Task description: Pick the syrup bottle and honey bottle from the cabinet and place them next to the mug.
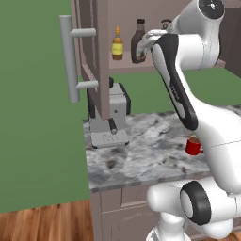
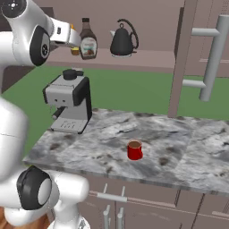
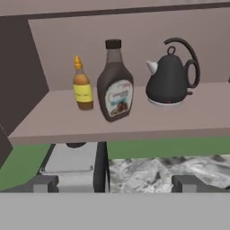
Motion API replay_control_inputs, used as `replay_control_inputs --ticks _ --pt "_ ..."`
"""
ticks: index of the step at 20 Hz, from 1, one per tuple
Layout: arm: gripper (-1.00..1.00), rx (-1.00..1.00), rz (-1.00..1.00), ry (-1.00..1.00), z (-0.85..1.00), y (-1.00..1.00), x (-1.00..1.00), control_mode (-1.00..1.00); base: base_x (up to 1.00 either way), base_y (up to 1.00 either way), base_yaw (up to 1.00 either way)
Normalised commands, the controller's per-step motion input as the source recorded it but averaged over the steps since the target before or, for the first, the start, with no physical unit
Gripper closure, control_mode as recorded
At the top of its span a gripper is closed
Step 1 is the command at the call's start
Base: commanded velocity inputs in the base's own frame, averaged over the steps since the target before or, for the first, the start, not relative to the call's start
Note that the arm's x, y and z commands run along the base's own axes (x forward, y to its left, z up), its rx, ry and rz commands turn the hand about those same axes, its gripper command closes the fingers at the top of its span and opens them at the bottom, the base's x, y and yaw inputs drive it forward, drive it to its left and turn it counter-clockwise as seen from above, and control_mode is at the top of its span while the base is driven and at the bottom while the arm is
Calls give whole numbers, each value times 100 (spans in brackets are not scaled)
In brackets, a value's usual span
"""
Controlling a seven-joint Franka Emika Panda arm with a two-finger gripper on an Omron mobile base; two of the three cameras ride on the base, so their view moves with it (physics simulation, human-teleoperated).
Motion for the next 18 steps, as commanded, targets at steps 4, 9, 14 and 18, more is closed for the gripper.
replay_control_inputs --ticks 4,9,14,18 --pt "-100 -1 -4 0 -14 10 58 -100 0 0 0" --pt "-100 -1 -6 0 0 18 55 -100 0 0 0" --pt "-100 0 -6 0 3 9 38 -100 0 0 0" --pt "-100 0 -4 0 0 10 45 -100 0 0 0"
